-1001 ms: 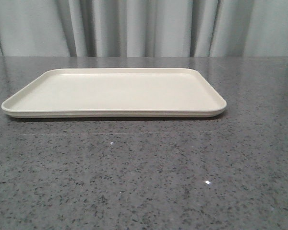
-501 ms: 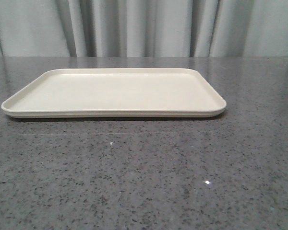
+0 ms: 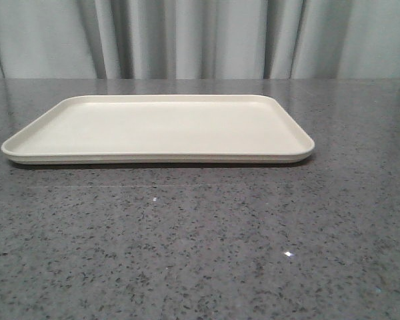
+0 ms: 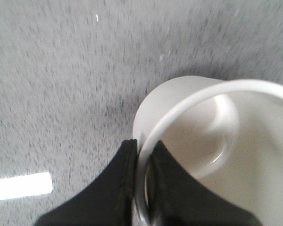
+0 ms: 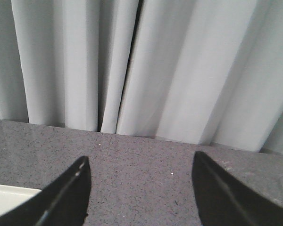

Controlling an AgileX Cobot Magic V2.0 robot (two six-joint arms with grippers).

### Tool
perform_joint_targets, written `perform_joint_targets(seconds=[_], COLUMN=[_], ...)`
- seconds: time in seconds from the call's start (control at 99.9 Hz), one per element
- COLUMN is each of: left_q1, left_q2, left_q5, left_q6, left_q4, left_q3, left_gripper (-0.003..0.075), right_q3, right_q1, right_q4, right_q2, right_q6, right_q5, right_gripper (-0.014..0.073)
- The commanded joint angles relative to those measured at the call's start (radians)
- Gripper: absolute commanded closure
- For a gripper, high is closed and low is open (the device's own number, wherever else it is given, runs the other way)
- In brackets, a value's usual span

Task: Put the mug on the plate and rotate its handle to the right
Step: 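Open the left gripper and grasp the white mug rim from above, then carry the mug with the left gripper and lower it onto the tray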

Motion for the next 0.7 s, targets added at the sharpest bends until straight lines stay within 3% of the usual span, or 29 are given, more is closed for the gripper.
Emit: perform_joint_targets(seconds=[0.0,0.23,0.491,0.691], left_q1=[0.0,-0.044,-0.289,-0.412], left_q2=[-0.014,0.097,0.347,0.522], left_q5=[-0.027,-0.028,-0.006,-0.008], left_q6=[0.029,0.11,0.11,0.11], left_q4=[-0.043,-0.226,-0.228,-0.228], left_q3=[-0.095,-0.323,-0.559,-0.673], left_gripper=[0.0736,0.0741,0.074,0.074], right_q3=[-0.033,-0.033,-0.033,-0.033], right_q1=[-0.001,-0.001,-0.001,-0.001], right_q4=[-0.01,-0.01,-0.029,-0.035], right_q2=[-0.006,-0.006,-0.006,-0.006], right_q6=[-0.011,-0.011,-0.011,-0.011], right_q5=[-0.07,-0.054,-0.032,-0.031], right_gripper=[0.0125,0.0125,0.0125,0.0125])
